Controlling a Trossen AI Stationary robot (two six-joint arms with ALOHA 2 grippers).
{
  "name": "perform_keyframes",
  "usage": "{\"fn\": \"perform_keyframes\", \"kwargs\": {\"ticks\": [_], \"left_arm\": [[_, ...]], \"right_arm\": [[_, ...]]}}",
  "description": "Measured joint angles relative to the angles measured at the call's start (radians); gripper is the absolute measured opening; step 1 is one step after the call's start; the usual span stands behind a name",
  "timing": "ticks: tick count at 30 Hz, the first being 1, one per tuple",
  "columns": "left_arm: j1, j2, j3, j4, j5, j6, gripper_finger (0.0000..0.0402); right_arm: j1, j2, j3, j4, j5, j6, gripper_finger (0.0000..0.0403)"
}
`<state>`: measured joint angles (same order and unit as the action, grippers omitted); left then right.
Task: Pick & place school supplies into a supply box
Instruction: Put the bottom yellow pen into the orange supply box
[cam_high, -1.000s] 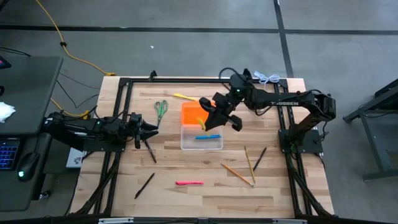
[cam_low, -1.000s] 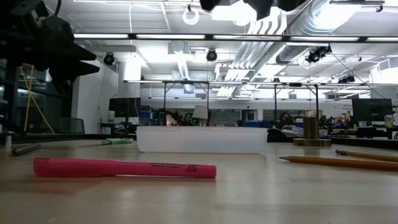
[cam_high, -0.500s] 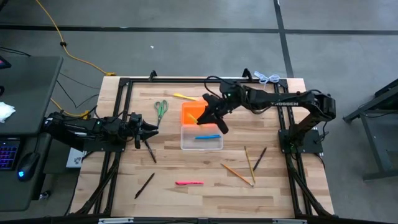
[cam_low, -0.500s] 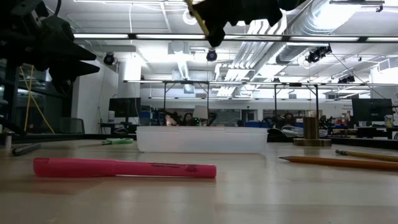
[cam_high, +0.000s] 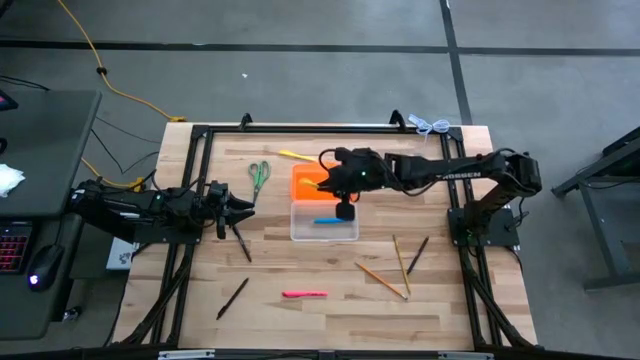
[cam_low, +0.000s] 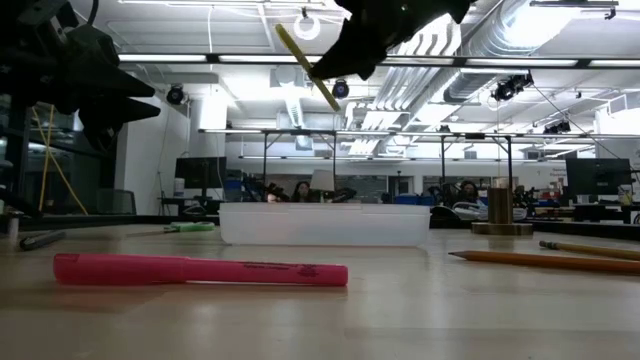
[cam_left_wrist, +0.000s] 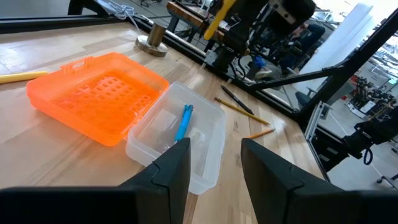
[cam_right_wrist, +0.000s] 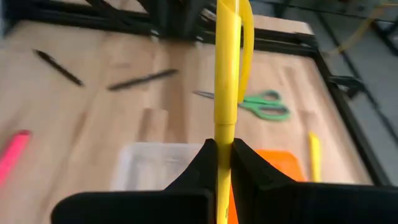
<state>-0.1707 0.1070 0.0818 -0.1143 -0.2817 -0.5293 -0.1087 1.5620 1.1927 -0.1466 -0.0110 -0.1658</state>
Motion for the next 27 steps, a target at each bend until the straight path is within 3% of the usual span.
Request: {"fn": "perform_keyframes", "kwargs": {"ticks": [7,27], "left_arm": [[0.0,0.0,0.0,0.0,0.0,0.0,0.0172],[0.0,0.0,0.0,0.005,0.0,0.0,0.0172]], "right_arm": [[0.023,0.0,0.0,-0.055,0.079,0.001,0.0008],[0.027,0.07,-0.012,-0.201,-0.101,0.034,0.0012]]}}
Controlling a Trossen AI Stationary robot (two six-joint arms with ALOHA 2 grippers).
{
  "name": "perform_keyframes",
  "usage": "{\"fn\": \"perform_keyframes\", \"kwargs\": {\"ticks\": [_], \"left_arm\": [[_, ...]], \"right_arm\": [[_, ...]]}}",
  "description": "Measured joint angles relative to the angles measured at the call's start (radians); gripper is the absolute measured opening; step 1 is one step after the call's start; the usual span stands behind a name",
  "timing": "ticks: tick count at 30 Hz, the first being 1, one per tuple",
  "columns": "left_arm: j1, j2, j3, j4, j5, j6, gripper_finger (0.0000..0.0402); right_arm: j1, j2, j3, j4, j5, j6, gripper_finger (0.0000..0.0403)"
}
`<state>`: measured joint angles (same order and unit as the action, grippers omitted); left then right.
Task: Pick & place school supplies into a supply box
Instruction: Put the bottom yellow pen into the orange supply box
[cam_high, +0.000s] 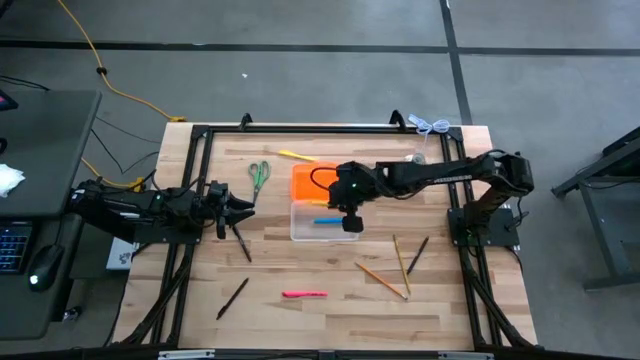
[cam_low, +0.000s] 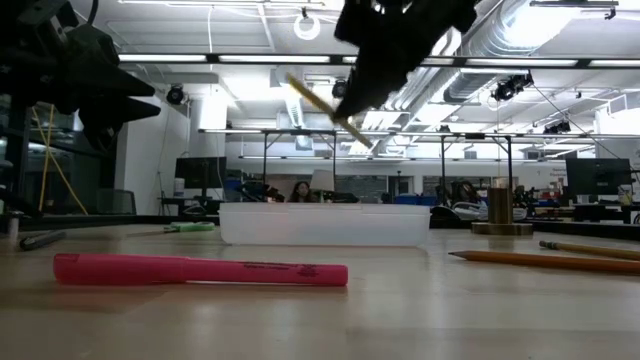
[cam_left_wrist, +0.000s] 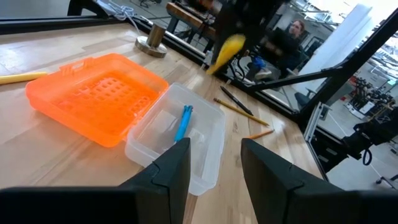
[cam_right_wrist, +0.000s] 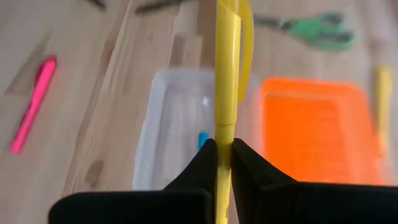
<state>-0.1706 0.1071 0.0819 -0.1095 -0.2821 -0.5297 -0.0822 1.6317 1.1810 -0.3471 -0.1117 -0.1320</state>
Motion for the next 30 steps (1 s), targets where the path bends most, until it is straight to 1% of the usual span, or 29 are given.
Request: {"fn": "perform_keyframes", "kwargs": {"ticks": [8,15,21,30], "left_arm": [[0.0,0.0,0.0,0.003,0.0,0.0,0.0172],[0.0,0.0,0.0,0.003,0.0,0.0,0.0172],[0.0,0.0,0.0,0.003,0.0,0.0,0.0172],[0.0,0.0,0.0,0.003,0.0,0.0,0.0172]], "right_arm": [[0.0,0.092,-0.002,-0.001,-0.06,-0.007,0.0015],[0.0,0.155,-0.002,-0.005,-0.08,-0.007,0.0015],[0.0,0.185,-0.002,-0.022,-0.083,-0.007,0.0016],[0.0,0.225,-0.002,-0.039,-0.129,-0.007,0.0016]]}}
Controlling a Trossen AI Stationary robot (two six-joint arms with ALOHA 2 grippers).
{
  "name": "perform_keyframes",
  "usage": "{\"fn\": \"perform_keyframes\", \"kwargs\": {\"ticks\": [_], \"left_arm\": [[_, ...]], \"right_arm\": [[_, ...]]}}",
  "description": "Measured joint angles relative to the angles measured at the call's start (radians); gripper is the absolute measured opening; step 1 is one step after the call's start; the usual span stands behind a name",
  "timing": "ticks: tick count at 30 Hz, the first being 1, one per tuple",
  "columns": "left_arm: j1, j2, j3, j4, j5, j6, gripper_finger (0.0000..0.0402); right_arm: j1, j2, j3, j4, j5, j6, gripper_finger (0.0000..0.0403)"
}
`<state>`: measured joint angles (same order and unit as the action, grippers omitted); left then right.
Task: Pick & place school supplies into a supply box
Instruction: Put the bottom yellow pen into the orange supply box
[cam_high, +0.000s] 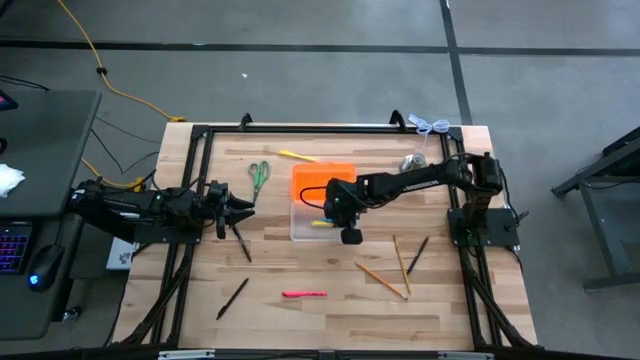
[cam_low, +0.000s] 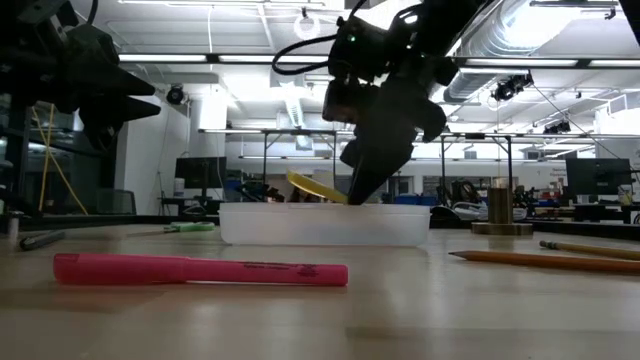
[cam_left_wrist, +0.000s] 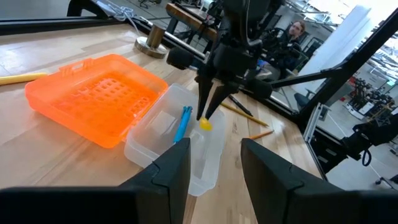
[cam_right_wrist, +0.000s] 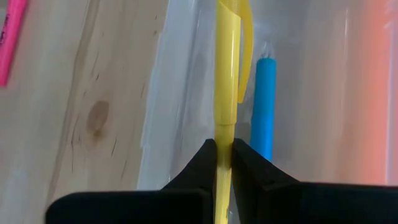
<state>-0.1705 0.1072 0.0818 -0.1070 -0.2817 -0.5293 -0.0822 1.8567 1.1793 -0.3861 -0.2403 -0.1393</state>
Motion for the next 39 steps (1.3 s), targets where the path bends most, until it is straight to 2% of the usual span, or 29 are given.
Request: {"fn": "perform_keyframes", "kwargs": {"ticks": [39], "left_arm": [[0.0,0.0,0.0,0.0,0.0,0.0,0.0172]], "right_arm": [[0.0,0.045,0.001,-0.009,-0.004,-0.039,0.0016]]}}
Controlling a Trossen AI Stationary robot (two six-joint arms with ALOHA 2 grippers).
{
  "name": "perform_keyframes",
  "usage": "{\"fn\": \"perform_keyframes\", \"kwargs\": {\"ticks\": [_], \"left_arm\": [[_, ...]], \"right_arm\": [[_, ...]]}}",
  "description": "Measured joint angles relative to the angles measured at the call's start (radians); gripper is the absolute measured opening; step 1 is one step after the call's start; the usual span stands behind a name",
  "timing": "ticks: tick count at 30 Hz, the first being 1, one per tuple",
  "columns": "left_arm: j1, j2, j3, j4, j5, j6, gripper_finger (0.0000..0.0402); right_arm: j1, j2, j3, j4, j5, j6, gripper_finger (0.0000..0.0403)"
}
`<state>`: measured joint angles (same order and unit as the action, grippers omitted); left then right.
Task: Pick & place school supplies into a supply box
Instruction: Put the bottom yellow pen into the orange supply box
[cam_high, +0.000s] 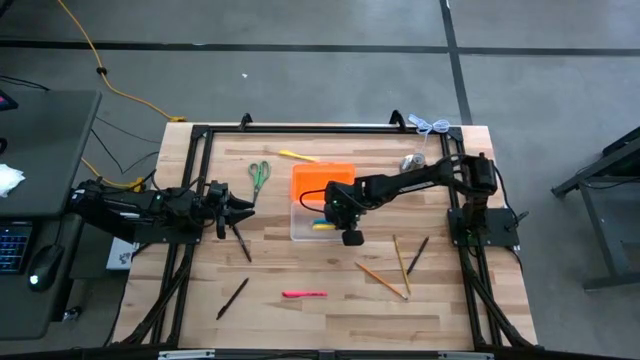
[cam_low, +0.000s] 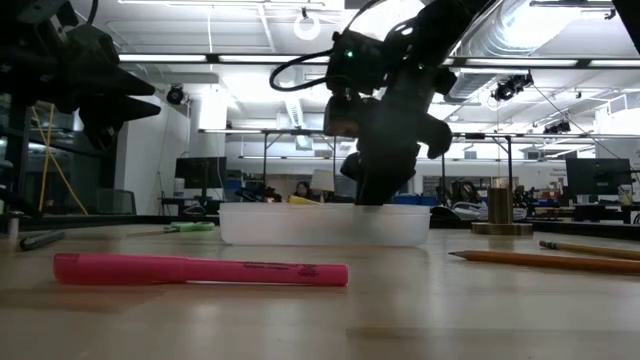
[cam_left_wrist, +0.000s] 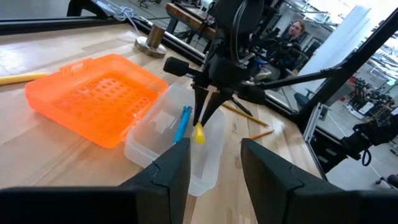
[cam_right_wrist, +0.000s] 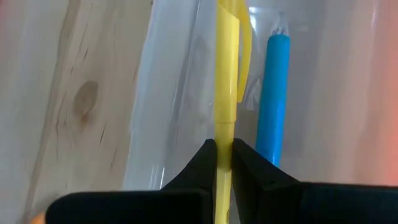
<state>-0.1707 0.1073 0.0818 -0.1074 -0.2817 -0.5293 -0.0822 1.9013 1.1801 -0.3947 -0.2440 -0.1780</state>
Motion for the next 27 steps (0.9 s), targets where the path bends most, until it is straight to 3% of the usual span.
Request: {"fn": "perform_keyframes", "kwargs": {"ticks": [27], "left_arm": [[0.0,0.0,0.0,0.0,0.0,0.0,0.0172]], "right_arm": [[0.0,0.011,0.0,0.003,-0.022,0.012,0.0017]]}}
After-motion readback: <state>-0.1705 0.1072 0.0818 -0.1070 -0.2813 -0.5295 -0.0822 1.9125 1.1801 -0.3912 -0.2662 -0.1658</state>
